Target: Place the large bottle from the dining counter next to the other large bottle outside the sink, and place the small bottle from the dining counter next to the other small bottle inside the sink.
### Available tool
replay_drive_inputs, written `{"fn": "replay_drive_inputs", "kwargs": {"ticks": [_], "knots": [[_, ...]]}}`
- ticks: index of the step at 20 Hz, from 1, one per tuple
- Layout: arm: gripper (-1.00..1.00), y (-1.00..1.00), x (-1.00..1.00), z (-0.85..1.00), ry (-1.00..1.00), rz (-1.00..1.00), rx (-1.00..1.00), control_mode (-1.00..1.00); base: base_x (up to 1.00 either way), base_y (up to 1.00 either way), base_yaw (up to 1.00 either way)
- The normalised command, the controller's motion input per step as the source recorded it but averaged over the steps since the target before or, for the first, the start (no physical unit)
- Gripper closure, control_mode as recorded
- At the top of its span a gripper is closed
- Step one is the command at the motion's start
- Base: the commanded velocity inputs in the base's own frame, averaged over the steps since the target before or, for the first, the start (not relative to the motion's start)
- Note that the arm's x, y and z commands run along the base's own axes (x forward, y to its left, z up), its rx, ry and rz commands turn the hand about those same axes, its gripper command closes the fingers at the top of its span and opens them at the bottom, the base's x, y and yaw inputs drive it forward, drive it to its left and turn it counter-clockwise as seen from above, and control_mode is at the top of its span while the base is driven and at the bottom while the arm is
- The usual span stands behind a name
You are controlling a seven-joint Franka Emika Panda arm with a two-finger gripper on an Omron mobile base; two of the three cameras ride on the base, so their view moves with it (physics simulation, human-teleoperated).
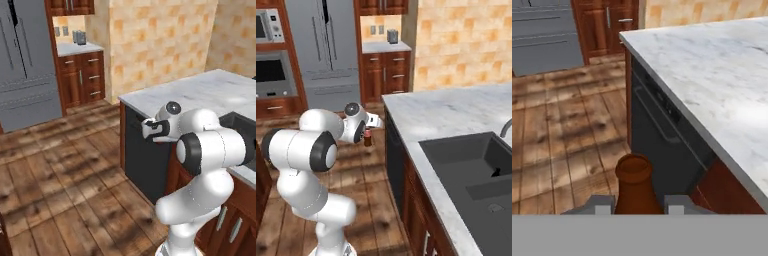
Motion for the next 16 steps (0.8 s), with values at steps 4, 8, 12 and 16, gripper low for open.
{"fn": "replay_drive_inputs", "kwargs": {"ticks": [4, 8, 12, 16], "knots": [[1.0, 0.0, 0.0, 0.0, 0.0, 0.0, 0.0, 1.0, 0.46, 0.36, -0.44], [1.0, 0.0, 0.0, 0.0, 0.0, 0.0, 0.0, 1.0, 0.33, 0.48, -0.45], [1.0, 0.0, 0.0, 0.0, 0.0, 0.0, 0.0, 1.0, 0.22, 0.43, -0.45], [1.0, 0.0, 0.0, 0.0, 0.0, 0.0, 0.0, 1.0, 0.15, 0.43, -0.46]]}}
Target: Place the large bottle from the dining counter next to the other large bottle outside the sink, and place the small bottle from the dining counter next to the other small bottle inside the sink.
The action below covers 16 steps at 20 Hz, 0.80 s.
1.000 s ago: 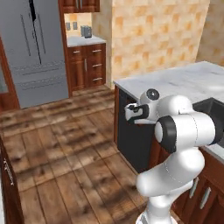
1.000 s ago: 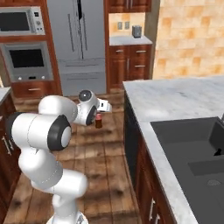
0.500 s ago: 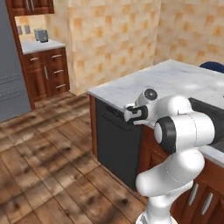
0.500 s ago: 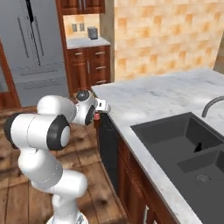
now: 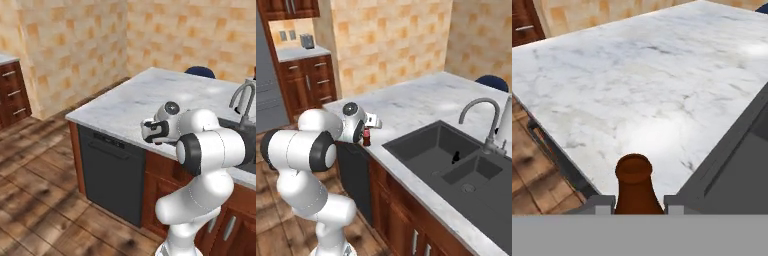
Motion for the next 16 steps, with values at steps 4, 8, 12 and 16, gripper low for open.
{"fn": "replay_drive_inputs", "kwargs": {"ticks": [4, 8, 12, 16], "knots": [[1.0, 0.0, 0.0, 0.0, 0.0, 0.0, 0.0, 1.0, 0.06, 0.52, -0.45], [1.0, 0.0, 0.0, 0.0, 0.0, 0.0, 0.0, 1.0, 0.1, 0.55, -0.44], [1.0, 0.0, 0.0, 0.0, 0.0, 0.0, 0.0, 1.0, 0.07, 0.62, -0.41], [1.0, 0.0, 0.0, 0.0, 0.0, 0.0, 0.0, 1.0, 0.0, 0.59, -0.4]]}}
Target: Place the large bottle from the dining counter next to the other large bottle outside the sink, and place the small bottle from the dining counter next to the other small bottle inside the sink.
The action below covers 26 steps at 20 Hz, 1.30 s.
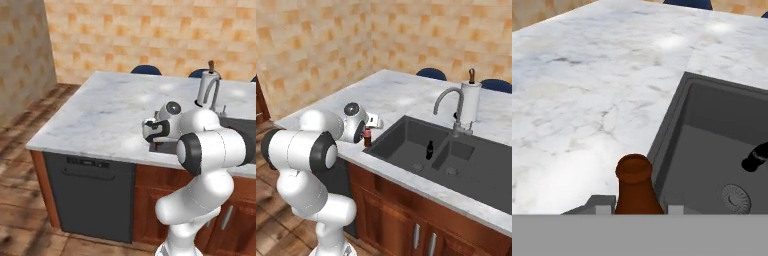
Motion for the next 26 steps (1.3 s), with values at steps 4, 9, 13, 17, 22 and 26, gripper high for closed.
{"fn": "replay_drive_inputs", "kwargs": {"ticks": [4, 9, 13, 17, 22, 26], "knots": [[1.0, 0.0, 0.0, 0.0, 0.0, 0.0, 0.0, 1.0, 0.02, 0.56, -0.4], [1.0, 0.0, 0.0, 0.0, 0.0, 0.0, 0.0, 1.0, 0.07, 0.46, -0.38], [1.0, 0.0, 0.0, 0.0, 0.0, 0.0, 0.0, 1.0, 0.16, 0.31, -0.31], [1.0, 0.0, 0.0, 0.0, 0.0, 0.0, 0.0, 1.0, 0.27, 0.0, -0.02], [1.0, 0.0, 0.0, 0.0, 0.0, 0.0, 0.0, 1.0, 0.34, -0.14, 0.0], [1.0, 0.0, 0.0, 0.0, 0.0, 0.0, 0.0, 1.0, 0.45, -0.02, 0.0]]}}
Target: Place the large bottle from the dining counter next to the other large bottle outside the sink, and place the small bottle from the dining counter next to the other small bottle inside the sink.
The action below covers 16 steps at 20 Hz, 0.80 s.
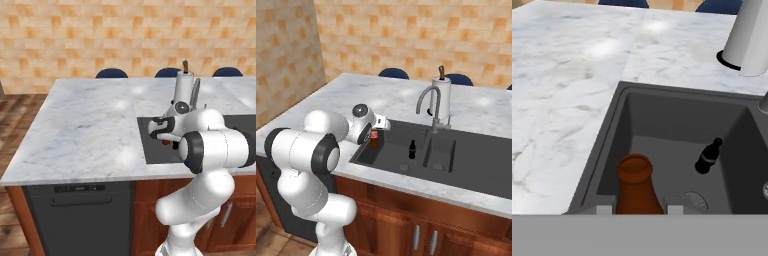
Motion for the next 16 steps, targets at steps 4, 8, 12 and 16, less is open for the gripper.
{"fn": "replay_drive_inputs", "kwargs": {"ticks": [4, 8, 12, 16], "knots": [[1.0, 0.0, 0.0, 0.0, 0.0, 0.0, 0.0, 1.0, 0.36, 0.0, 0.0], [1.0, 0.0, 0.0, 0.0, 0.0, 0.0, 0.0, 1.0, 0.32, 0.0, 0.0], [1.0, 0.0, 0.0, 0.0, 0.0, 0.0, 0.0, 1.0, 0.25, 0.0, 0.0], [1.0, 0.0, 0.0, 0.0, 0.0, 0.0, 0.0, 1.0, 0.1, 0.0, 0.0]]}}
